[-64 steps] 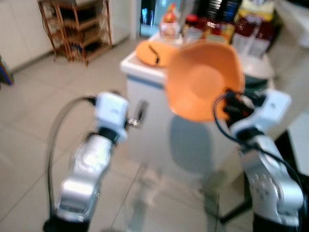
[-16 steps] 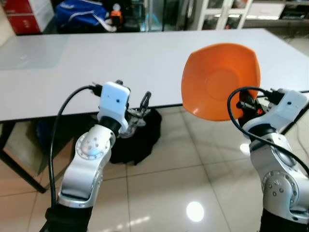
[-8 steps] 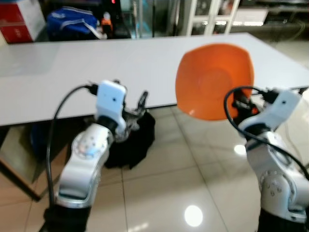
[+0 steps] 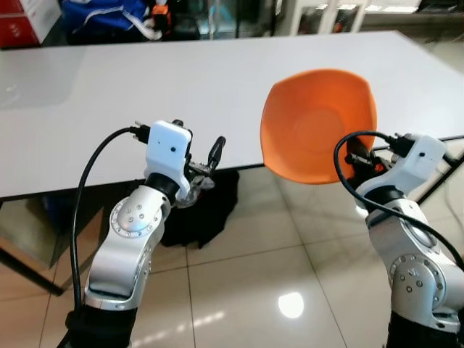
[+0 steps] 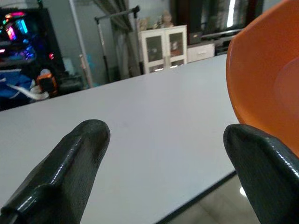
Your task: Setting the table
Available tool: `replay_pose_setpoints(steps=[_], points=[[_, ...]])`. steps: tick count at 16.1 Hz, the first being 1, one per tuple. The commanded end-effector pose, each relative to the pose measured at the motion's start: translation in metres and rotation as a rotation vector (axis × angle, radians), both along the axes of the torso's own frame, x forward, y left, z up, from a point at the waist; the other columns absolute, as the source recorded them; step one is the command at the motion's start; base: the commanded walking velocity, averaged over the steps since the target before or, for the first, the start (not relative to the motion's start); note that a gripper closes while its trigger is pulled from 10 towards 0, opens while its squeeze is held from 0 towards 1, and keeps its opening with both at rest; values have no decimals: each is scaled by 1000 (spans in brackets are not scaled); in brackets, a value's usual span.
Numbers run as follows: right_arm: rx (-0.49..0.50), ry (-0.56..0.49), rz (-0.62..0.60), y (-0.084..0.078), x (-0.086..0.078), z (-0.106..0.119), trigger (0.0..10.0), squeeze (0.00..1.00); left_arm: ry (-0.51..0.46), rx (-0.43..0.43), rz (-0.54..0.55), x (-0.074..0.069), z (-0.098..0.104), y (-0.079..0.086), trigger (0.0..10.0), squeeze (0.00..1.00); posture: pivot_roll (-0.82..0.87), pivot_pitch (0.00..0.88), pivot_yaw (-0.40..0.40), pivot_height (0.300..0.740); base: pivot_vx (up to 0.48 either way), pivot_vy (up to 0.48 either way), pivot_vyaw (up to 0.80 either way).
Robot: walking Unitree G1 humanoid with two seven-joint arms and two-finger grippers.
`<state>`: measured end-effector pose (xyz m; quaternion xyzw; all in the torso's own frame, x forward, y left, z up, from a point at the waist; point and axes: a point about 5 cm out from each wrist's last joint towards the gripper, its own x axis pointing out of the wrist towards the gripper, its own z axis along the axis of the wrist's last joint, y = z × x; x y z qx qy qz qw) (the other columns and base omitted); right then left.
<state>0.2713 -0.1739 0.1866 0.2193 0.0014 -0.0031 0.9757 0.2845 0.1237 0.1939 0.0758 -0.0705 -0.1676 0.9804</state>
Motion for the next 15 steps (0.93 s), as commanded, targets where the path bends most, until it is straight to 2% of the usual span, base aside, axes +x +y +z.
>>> replay_pose_setpoints(steps=[1,9,15], points=[[8,-41,8,1,0,10,10000,0,-7,6,-13,1,4,-1,10000,0,-22,0,-37,740,356,0,0],[0,-19,22,4,11,6,10000,0,-20,24,-27,7,7,-2,10000,0,-3,0,-34,740,347,0,0],[-29,29,37,-2,23,-2,10000,0,-23,40,-37,8,9,-2,10000,0,7,0,-28,740,333,0,0]])
